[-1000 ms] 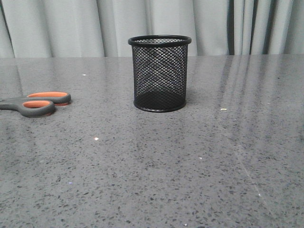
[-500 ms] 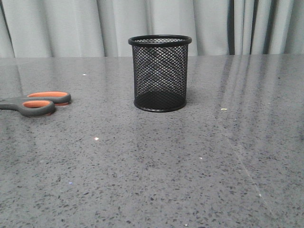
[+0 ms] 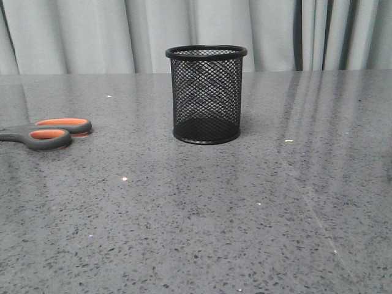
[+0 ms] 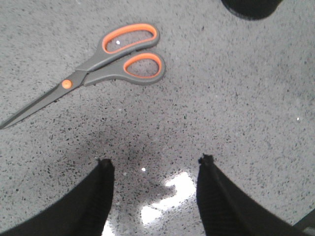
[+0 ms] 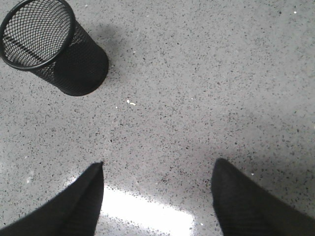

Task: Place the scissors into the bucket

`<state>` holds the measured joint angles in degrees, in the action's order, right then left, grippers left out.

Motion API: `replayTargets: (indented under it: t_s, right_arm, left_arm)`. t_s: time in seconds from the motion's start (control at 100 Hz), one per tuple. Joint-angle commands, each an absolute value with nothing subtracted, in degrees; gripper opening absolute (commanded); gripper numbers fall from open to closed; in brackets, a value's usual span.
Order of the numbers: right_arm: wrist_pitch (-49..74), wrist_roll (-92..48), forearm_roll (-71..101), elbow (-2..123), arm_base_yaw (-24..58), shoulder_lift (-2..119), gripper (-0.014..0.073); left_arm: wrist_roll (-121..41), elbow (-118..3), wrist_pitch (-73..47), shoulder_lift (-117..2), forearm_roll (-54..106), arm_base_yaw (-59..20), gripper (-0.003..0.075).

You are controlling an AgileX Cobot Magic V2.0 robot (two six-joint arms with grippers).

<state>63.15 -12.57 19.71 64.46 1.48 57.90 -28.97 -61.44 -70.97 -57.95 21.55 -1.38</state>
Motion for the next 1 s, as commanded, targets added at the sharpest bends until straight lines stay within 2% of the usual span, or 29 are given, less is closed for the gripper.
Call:
replayTargets:
  t_s: [0.0,0.29,0.52,0.7,0.99]
  right_arm:
    - [60.9,-13.5,21.3,66.4,1.3,57.5,0.0426]
    - [60.9,-13.5,21.9,66.4,1.3,57.5,0.0426]
    - [60.8,-14.1,21.9,66.4,3.3,57.5,0.0426]
    - [60.4,-14.6,21.9,66.4,5.2,57.5,0.0426]
    - [60.4,-14.9,21.9,66.4,5.4,57.5,0.0426]
  left_arm:
    - [-31.8,-64.7,-70.4,-60.2,23.1,-1.2,0.0361]
    - [-53.3,-72.9,-73.0,-71.9,23.1,-1.2,0.0361]
    - [-69.9,-74.7,-73.0,-77.4,23.1,-1.2,0.0361]
    - [-71.7,-76.9,-72.8,-81.3,18.5,-1.9,0.0361]
    - [-75.1,-82.5,-73.1,-87.8,11.5,-7.5,0.0362]
